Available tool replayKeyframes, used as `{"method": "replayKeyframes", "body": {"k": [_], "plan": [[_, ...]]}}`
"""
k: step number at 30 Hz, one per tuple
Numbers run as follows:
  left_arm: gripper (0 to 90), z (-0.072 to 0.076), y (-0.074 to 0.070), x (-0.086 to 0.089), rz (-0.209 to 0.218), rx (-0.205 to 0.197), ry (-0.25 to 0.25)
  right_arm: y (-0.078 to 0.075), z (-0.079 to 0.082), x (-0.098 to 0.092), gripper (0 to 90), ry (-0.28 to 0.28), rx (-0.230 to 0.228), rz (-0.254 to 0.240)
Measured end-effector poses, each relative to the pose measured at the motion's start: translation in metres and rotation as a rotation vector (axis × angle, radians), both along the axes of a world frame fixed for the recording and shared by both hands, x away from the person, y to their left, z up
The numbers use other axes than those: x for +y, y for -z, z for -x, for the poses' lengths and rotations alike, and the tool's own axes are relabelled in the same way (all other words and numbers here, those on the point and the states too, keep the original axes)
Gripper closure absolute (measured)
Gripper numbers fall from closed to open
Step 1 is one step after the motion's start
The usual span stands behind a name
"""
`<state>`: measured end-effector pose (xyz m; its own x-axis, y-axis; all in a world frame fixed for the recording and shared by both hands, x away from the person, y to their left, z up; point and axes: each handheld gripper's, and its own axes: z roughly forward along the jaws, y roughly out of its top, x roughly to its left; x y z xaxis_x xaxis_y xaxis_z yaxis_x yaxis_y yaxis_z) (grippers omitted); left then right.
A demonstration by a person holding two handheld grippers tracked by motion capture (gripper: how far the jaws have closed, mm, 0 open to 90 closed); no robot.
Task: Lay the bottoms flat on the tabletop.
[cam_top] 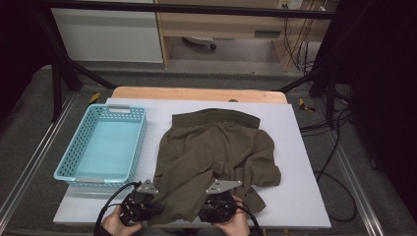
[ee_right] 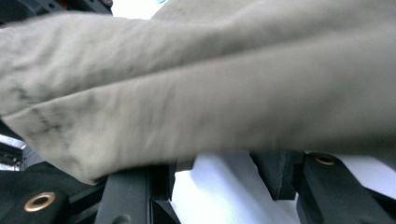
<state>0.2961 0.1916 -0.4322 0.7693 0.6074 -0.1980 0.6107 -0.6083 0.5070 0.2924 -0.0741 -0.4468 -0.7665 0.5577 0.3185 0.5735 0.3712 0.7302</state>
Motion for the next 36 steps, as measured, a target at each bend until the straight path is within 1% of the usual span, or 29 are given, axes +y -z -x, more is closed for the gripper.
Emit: {"method": "replayKeyframes", "body": {"k": [1,3,5,6,7,8,10,11,13,14,15,16,19,23,24,26,28,29,30,31,32,33,34,35,36], "plan": [[86.6,0.0,0.0,0.0,0.004,0.002,-0.003,0.001,0.0,0.005,52.9,-0.005,0.001,0.007],[86.6,0.0,0.0,0.0,0.003,0.0,-0.002,0.006,0.0,0.015,52.7,-0.014,-0.013,0.037],[86.6,0.0,0.0,0.0,0.003,0.0,-0.003,0.01,0.001,0.023,53.9,-0.021,-0.011,0.046],[86.6,0.0,0.0,0.0,0.002,0.0,-0.002,0.01,0.001,0.026,55.1,-0.02,-0.027,0.041],[86.6,0.0,0.0,0.0,0.003,-0.001,-0.002,0.01,0.001,0.029,56.5,-0.026,-0.029,0.048],[86.6,0.0,0.0,0.0,0.001,-0.001,-0.002,0.01,0.002,0.031,61.8,-0.03,-0.041,0.058],[86.6,-0.001,0.0,0.0,0.003,-0.001,-0.004,0.011,0.003,0.035,76.0,-0.044,-0.05,0.066],[86.6,0.0,0.0,0.0,0.006,-0.001,-0.008,0.012,0.004,0.036,84.9,-0.046,-0.059,0.072],[86.7,0.0,0.0,0.0,0.007,-0.007,-0.014,0.012,0.004,0.033,89.9,-0.054,-0.038,0.065],[86.7,0.0,-0.001,0.001,0.006,-0.012,-0.017,0.011,0.003,0.029,90.0,-0.055,-0.03,0.061],[86.7,0.0,-0.001,0.001,0.007,-0.016,-0.019,0.009,0.003,0.024,90.0,-0.053,-0.019,0.067],[86.7,0.0,-0.002,0.002,0.004,-0.02,-0.018,0.006,0.003,0.016,90.0,-0.047,-0.023,0.071],[86.7,-0.001,-0.002,0.003,0.006,-0.016,-0.023,-0.006,0.003,-0.015,90.0,0.003,-0.016,0.061],[86.7,-0.001,-0.002,0.001,0.0,-0.019,-0.022,-0.018,0.009,-0.054,90.0,0.058,-0.041,0.099],[86.7,-0.001,-0.002,0.002,0.0,-0.017,-0.024,-0.019,0.01,-0.062,90.0,0.078,-0.049,0.1],[86.7,-0.001,-0.002,0.002,0.0,-0.016,-0.027,-0.021,0.011,-0.075,90.0,0.101,-0.04,0.085],[86.8,-0.001,-0.002,0.002,-0.002,-0.015,-0.031,-0.023,0.013,-0.084,90.0,0.115,-0.047,0.105],[86.8,-0.001,-0.003,0.003,-0.004,-0.02,-0.036,-0.024,0.014,-0.087,90.0,0.124,-0.059,0.124],[86.8,-0.002,-0.003,0.005,0.007,-0.012,-0.036,-0.025,0.014,-0.09,90.0,0.128,-0.05,0.145],[86.8,-0.002,-0.004,0.006,0.013,-0.009,-0.04,-0.026,0.015,-0.092,90.0,0.124,-0.049,0.156],[86.9,-0.002,-0.004,0.006,0.015,-0.008,-0.045,-0.026,0.016,-0.094,90.0,0.11,-0.029,0.162],[86.8,-0.002,-0.004,0.006,0.007,-0.008,-0.043,-0.026,0.017,-0.093,90.0,0.093,-0.005,0.18],[86.8,-0.001,-0.004,0.005,0.002,-0.009,-0.043,-0.024,0.019,-0.092,89.6,0.086,-0.005,0.194],[86.8,-0.001,-0.003,0.004,-0.005,-0.011,-0.04,-0.022,0.02,-0.09,85.7,0.079,-0.003,0.201],[86.7,-0.001,-0.004,0.004,-0.005,-0.013,-0.04,-0.021,0.02,-0.089,81.2,0.077,-0.01,0.201]]}}
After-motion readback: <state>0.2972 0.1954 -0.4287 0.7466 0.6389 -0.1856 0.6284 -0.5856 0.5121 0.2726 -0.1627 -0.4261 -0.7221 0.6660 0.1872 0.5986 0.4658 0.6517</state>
